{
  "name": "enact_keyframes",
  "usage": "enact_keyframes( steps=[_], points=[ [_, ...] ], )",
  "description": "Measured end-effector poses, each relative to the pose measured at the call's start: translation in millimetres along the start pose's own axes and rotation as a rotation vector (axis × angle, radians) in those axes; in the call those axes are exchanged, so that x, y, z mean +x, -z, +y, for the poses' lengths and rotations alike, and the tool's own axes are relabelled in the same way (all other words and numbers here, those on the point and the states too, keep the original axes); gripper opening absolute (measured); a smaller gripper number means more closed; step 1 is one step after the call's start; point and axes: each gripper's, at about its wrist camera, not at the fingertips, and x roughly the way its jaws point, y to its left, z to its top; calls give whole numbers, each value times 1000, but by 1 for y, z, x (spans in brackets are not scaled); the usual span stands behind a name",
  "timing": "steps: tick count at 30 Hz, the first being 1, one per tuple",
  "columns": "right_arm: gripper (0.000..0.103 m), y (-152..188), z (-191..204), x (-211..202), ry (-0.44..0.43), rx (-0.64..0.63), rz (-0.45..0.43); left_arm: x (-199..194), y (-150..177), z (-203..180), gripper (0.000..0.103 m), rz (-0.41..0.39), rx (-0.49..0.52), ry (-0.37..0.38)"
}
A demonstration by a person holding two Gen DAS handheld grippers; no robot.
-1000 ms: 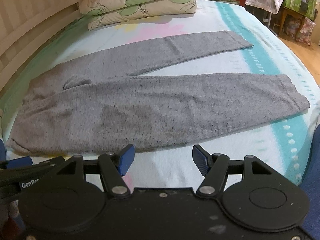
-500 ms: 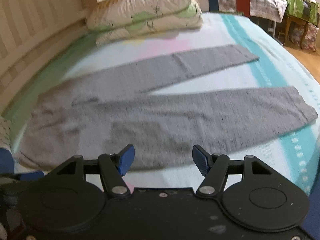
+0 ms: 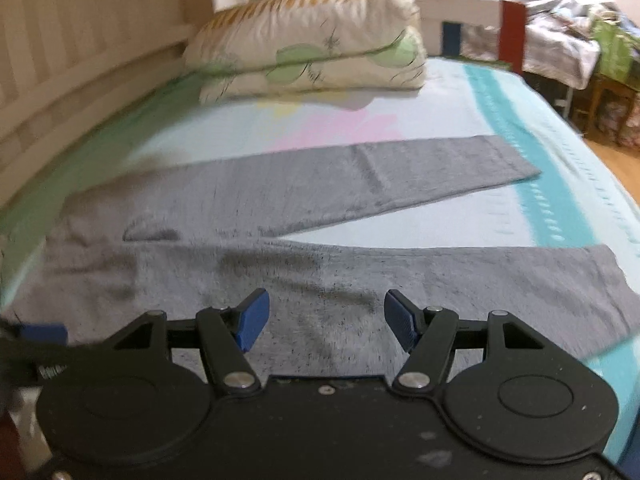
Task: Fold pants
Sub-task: 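Lower the right gripper onto the pant leg hem and close it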
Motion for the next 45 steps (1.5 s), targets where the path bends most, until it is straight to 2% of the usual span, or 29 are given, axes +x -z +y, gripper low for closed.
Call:
enact_keyframes(
  steps=[3,10,15,21,24,26,31,35,37,39,41,42,43,45],
  points=[
    [67,-18,-8,28,-34,-19,47,14,-24,1,69,-17,-1,-17],
    [64,-79,-20,90,-5,-149,54,61,-91,-5,69,-42,23,-50],
    [64,-136,-40,144,29,-99,67,97,-118,-8,69,-31,30,-67],
    [64,-199,-63,214,84,30,85,140,-110,-6,70,62,71,-78],
    [64,-220,-66,246,117,57,96,137,-97,-5,71,8,101,-72],
    [64,-232,-66,265,136,79,104,136,-92,-3,71,-1,99,-66],
    [64,-247,-66,301,189,138,149,135,-87,1,71,-7,98,-52],
    [64,-250,-69,324,251,137,241,134,-88,0,72,-21,112,-65],
    [61,-246,-73,329,263,152,301,134,-88,-3,72,-25,113,-68],
    [60,-240,-76,325,257,153,300,135,-91,-3,71,-25,114,-69],
    [56,-235,-78,318,240,142,304,135,-91,-3,71,-24,111,-65],
    [40,-233,-80,315,230,141,306,134,-92,-2,71,-22,109,-61],
    [19,-230,-81,310,219,141,305,134,-93,-2,71,-21,111,-59],
    [11,-226,-86,300,178,161,313,131,-96,-1,66,-16,110,-56]
  ],
)
